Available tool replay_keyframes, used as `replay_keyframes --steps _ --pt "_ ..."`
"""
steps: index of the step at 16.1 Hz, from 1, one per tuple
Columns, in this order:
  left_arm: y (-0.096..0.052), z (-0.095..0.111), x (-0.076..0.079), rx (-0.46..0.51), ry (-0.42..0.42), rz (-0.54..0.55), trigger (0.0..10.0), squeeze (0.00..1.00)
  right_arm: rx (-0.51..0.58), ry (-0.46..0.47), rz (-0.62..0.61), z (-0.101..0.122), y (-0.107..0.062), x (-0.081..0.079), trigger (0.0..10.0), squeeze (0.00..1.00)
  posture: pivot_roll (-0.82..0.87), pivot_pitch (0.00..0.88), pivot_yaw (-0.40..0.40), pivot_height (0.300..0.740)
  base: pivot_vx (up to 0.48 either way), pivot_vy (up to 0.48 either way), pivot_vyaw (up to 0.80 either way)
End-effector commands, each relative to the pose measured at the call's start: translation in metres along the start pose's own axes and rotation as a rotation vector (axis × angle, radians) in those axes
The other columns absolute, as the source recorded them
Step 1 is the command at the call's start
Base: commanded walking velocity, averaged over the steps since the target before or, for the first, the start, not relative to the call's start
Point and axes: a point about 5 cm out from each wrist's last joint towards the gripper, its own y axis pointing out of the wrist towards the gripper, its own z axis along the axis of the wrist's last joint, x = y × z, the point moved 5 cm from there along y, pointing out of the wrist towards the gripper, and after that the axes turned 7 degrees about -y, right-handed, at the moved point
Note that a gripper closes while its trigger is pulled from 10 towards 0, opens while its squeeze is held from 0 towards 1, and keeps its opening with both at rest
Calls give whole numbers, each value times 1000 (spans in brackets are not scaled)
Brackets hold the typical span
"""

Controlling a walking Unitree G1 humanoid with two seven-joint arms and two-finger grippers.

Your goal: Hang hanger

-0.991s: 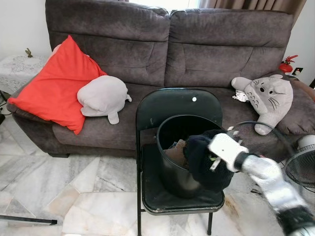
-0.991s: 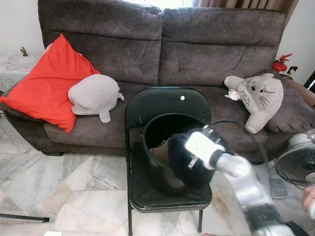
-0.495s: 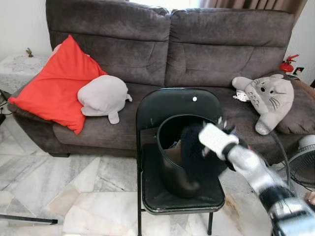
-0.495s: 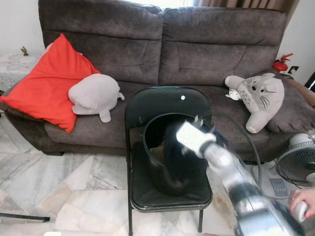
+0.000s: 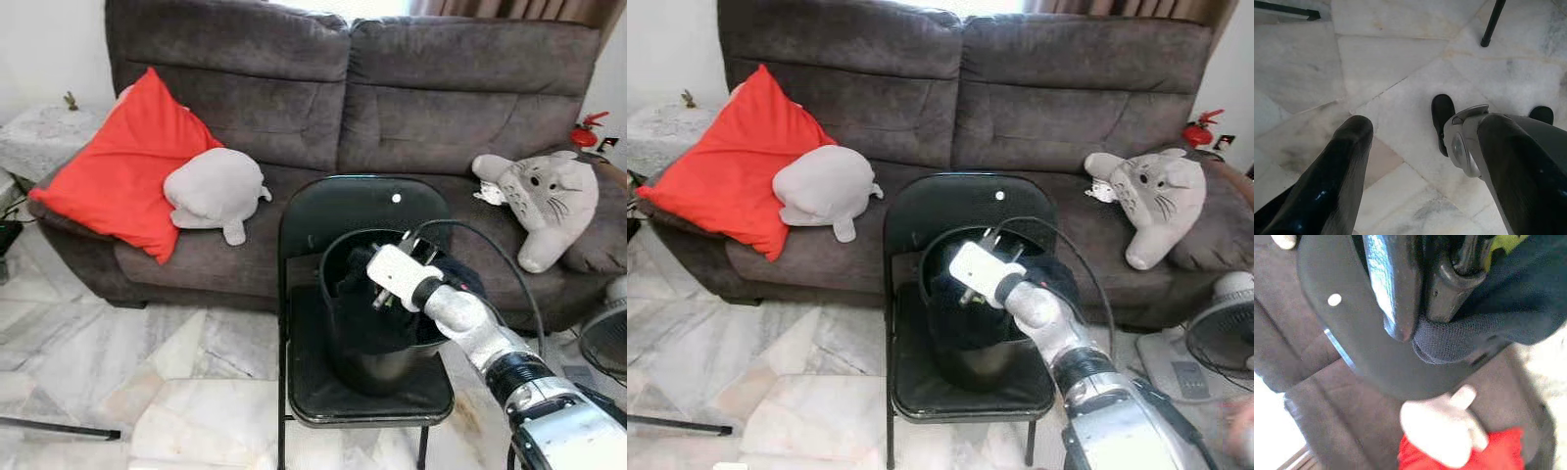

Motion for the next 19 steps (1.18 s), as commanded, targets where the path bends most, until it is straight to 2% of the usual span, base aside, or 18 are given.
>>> replay_keyframes --steps 1,2,3,4,5,6,8,9,11,12,13,14,15,16,17,18,19 --pt "-2 -8 -4 -28 14 13 10000 0 34 15 -75 7 0 21 0 0 -18 54 -13 740 0 0 0" --pt "-2 -8 -4 -27 14 13 10000 0 89 78 -171 15 -3 45 0 0 -26 54 -14 740 0 0 0" --pt "-2 -8 -4 -27 16 12 10000 0 190 126 -336 29 -17 86 0 0 -39 55 -14 740 0 0 0" --pt "-2 -8 -4 -27 17 11 10000 0 238 123 -407 36 -26 104 0 0 -42 56 -13 740 0 0 0" --pt "-1 -7 -4 -26 18 10 10000 0 290 95 -488 44 -44 126 0 0 -52 57 -12 740 0 0 0" --pt "-1 -6 -3 -25 19 9 10000 0 351 53 -572 58 -71 152 0 0 -67 58 -10 740 0 0 0" --pt "-1 -4 -3 -22 18 11 10000 0 394 -7 -597 73 -100 177 0 0 -83 56 -9 740 0 0 0" --pt "0 -3 -3 -20 18 11 10000 0 370 -91 -616 74 -116 199 0 0 -92 56 -9 740 0 0 0" --pt "0 -2 -2 -17 16 10 10000 0 316 -142 -695 66 -137 232 0 0 -100 55 -10 740 0 0 0" --pt "0 -2 -2 -16 15 9 10000 0 189 -190 -773 51 -151 258 0 0 -103 55 -11 740 0 0 0" --pt "0 -1 -2 -16 15 9 10000 0 102 -223 -820 42 -160 271 0 0 -102 55 -11 740 0 0 0" --pt "0 -2 -2 -17 14 10 10000 0 73 -178 -864 38 -168 281 0 0 -95 54 -11 740 0 0 0" --pt "0 -2 -3 -18 14 11 10000 0 27 -69 -863 21 -165 284 0 0 -95 55 -11 740 0 0 0" --pt "0 -2 -4 -19 14 12 10000 0 -10 -37 -803 10 -154 276 0 0 -92 55 -8 740 0 0 0" --pt "0 -2 -4 -20 15 12 10000 0 -37 -11 -680 1 -133 256 0 0 -89 56 -4 740 0 0 0" --pt "0 -3 -4 -21 17 12 10000 0 -18 -12 -347 -4 -85 190 0 0 -80 56 -4 740 0 0 0" --pt "0 -3 -4 -21 17 12 10000 0 35 -2 -148 0 -63 140 0 0 -70 55 -4 740 0 0 0"
